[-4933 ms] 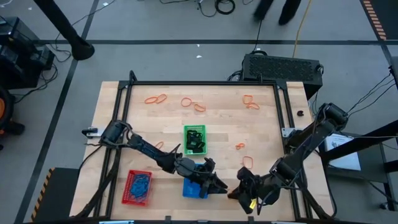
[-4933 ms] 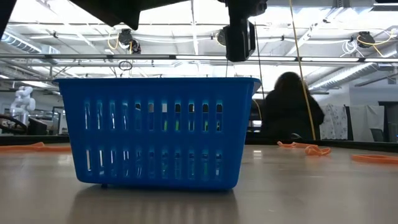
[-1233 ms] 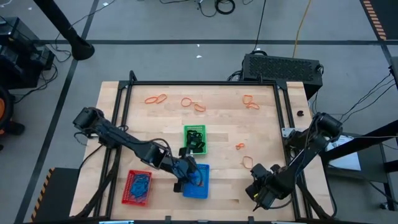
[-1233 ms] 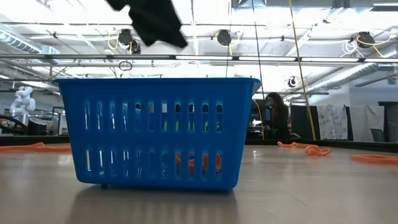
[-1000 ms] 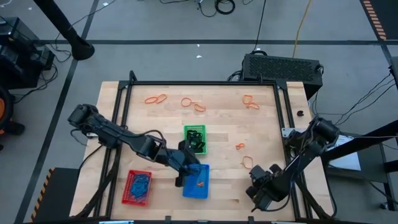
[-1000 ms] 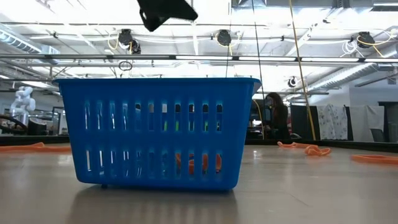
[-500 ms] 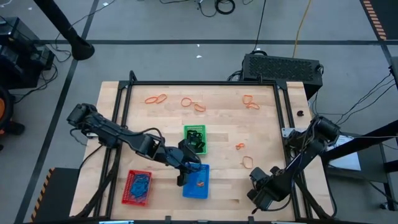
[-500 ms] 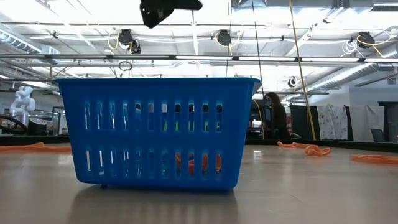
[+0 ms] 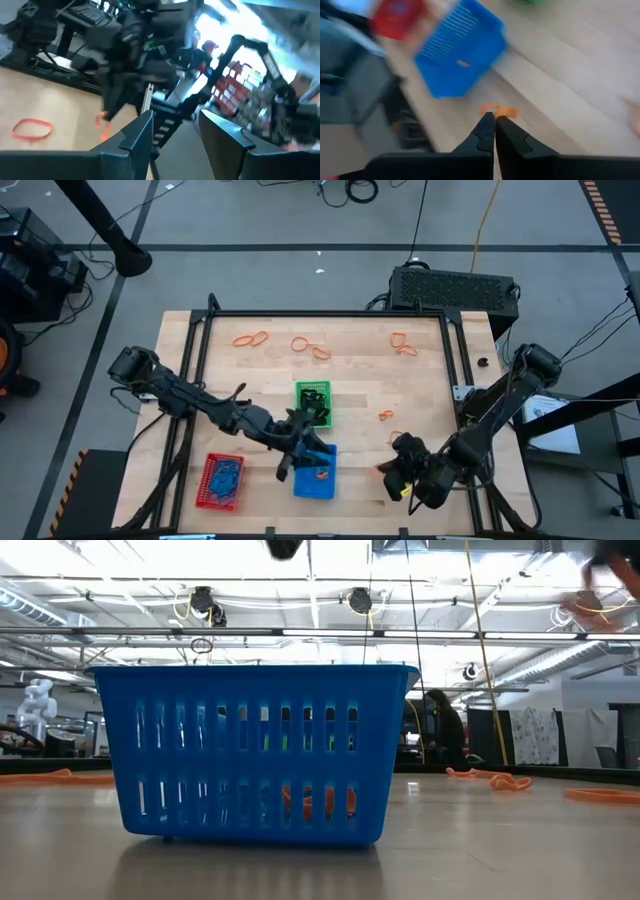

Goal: Sort rubber bands into baskets
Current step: Put the orange rubberband into the blue bin

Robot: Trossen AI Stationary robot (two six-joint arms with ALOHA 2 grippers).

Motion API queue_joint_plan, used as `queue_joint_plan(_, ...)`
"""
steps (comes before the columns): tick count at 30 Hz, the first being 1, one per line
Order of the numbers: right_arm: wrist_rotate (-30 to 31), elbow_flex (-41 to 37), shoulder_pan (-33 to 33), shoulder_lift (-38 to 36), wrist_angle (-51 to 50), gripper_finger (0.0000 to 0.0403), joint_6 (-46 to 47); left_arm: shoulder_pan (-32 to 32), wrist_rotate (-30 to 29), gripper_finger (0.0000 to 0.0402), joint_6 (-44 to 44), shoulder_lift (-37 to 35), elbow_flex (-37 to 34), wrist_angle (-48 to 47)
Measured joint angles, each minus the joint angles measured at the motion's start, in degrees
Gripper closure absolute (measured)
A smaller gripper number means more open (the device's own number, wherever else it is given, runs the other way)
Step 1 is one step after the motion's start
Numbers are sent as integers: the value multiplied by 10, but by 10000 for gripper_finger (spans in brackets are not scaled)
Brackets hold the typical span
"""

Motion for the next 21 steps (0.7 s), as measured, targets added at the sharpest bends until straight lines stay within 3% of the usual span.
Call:
queue_joint_plan(3, 25, 0, -14, -7, 82, 402, -71, 4, -17, 236, -55, 0, -37, 61)
queue_joint_plan(13, 10, 0, -92, -6, 346, 403, -289, -2, -24, 236, -102, 35, -41, 73)
queue_joint_plan(21, -29, 0, -138, -6, 376, 403, -326, -14, -34, 236, -97, 43, -41, 86)
